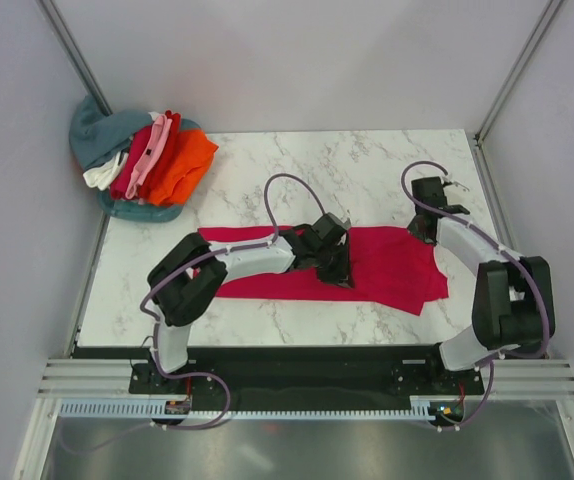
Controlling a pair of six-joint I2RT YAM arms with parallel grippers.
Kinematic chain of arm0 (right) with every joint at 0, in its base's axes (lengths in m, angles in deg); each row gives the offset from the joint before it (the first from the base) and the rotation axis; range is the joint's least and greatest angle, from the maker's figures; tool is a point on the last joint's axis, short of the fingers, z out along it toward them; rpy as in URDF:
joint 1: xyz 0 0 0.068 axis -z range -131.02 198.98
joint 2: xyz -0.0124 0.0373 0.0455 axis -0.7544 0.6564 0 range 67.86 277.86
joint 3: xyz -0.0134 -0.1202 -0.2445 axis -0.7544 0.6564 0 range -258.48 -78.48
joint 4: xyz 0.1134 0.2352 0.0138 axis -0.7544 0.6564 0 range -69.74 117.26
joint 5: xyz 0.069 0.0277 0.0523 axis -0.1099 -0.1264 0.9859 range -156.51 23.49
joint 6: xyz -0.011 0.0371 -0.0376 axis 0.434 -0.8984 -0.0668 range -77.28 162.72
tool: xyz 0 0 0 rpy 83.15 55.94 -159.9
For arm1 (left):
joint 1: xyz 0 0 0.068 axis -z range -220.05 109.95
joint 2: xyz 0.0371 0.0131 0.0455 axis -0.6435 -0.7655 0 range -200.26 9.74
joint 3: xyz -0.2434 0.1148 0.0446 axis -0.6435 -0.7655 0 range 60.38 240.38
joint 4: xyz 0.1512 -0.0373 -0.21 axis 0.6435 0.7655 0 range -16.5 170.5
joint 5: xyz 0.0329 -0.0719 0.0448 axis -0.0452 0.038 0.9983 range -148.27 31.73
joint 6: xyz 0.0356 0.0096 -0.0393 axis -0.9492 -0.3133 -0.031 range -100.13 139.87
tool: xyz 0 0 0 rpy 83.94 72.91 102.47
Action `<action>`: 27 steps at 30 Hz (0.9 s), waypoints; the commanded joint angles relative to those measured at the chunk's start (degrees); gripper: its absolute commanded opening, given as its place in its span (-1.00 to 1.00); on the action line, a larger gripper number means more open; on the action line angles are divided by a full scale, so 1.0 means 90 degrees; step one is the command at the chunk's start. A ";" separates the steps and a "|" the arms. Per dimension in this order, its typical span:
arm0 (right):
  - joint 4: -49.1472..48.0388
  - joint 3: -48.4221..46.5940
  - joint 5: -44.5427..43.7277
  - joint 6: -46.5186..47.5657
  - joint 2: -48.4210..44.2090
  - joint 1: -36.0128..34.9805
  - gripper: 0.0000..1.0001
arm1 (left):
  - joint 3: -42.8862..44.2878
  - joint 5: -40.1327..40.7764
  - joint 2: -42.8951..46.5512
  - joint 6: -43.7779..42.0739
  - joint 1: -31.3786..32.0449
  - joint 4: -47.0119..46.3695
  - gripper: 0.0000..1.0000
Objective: Fold and stack the t-shirts
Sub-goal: Fold the tshirt
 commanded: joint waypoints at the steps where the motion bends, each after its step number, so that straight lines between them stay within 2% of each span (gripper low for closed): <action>1: -0.0271 -0.0212 -0.0179 0.0009 0.0395 0.0351 -0.67 | 0.0018 0.0164 0.0589 -0.0391 0.0019 0.0168 -0.46; 6: -0.0477 -0.0426 -0.0130 0.0068 0.1392 0.0937 -0.71 | 0.0018 0.0164 0.0950 -0.0557 -0.0089 0.0460 -0.42; 13: -0.0486 -0.0719 -0.0365 0.0135 0.1666 0.1191 -0.71 | -0.0293 0.0213 0.1379 -0.0918 -0.0713 0.0881 -0.42; 17: -0.0573 -0.0672 -0.0013 0.0515 0.1113 0.1075 -0.74 | -0.0772 0.0378 0.1848 -0.1153 -0.1502 0.0949 -0.42; 20: -0.0604 -0.0515 -0.0110 0.0731 0.0429 0.0763 -0.62 | -0.1114 0.0651 0.2238 -0.1377 -0.1903 0.1037 -0.42; 24: -0.0467 -0.0174 0.0113 0.0644 -0.0325 0.0498 -0.59 | -0.1271 0.1403 0.2581 -0.1641 -0.2207 0.1193 -0.45; 27: -0.0418 0.0362 0.0465 0.0488 -0.0852 0.0410 -0.65 | -0.1339 0.1765 0.2670 -0.1866 -0.2442 0.1194 -0.53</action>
